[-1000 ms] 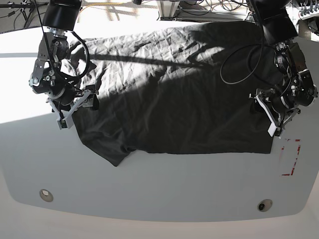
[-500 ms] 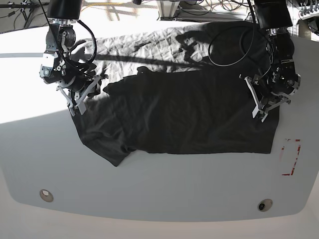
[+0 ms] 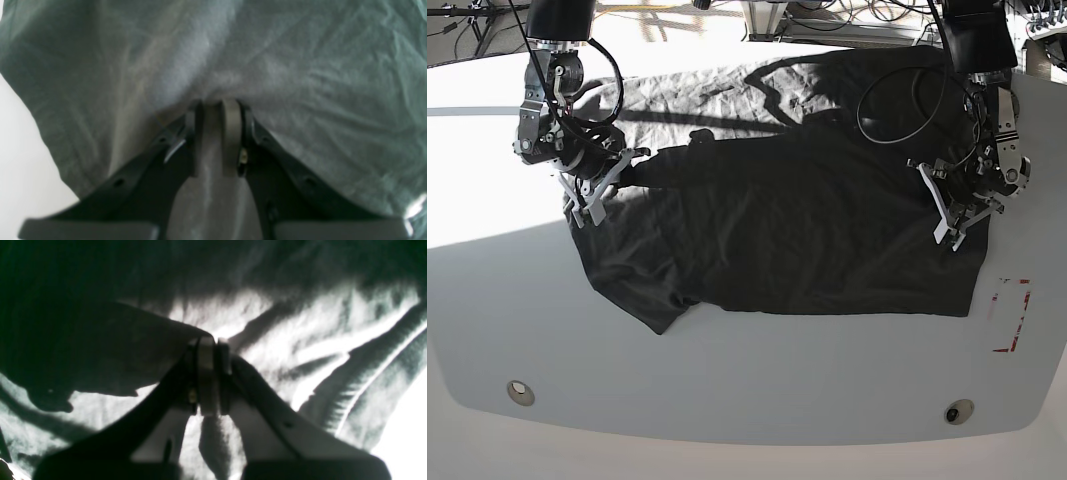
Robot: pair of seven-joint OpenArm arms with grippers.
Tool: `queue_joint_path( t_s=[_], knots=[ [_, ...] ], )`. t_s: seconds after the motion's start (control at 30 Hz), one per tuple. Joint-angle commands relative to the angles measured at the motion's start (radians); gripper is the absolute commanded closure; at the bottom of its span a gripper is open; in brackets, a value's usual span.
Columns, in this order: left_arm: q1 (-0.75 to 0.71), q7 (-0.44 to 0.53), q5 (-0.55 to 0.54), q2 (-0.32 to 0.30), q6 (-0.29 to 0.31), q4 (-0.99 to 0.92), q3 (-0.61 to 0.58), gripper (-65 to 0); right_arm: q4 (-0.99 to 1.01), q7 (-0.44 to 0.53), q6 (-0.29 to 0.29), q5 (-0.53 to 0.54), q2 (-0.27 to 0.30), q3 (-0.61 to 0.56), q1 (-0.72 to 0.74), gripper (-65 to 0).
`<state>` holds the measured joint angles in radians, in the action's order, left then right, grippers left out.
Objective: Fold the T-shirt properly
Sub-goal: 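Release the shirt edge and move both grippers onto the shirt's body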
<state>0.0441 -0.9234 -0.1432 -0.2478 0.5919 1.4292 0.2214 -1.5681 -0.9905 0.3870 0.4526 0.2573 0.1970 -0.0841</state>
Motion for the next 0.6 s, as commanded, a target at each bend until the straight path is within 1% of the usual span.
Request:
queue_joint_path(
  t_s=[0.0,0.13,0.27,0.4,0.57],
  knots=[
    [0.027,-0.026,0.023,-0.006,-0.003,-0.038,-0.001,-7.9,0.079,0.022,-0.009,-0.024,0.009,-0.046,0.039,-3.2],
    [0.076,-0.026,0.023,-0.006,-0.003,-0.087,-0.007,-8.1,0.160,0.081,-0.009,-0.024,0.030,-0.055,0.066,-3.2],
    [0.135,-0.004,0.023,-0.006,-0.003,-0.152,-0.049,-8.1,0.248,0.092,-0.009,-0.024,0.038,-0.055,0.132,-3.2],
    [0.181,0.027,0.023,-0.006,-0.003,-0.209,-0.063,-8.1,0.321,0.101,-0.009,-0.025,0.043,-0.055,0.209,-3.2],
    [0.254,0.066,0.023,-0.006,-0.007,-0.302,-0.063,-8.1,0.410,0.130,-0.009,-0.025,0.075,-0.055,0.298,-3.3]
  ],
)
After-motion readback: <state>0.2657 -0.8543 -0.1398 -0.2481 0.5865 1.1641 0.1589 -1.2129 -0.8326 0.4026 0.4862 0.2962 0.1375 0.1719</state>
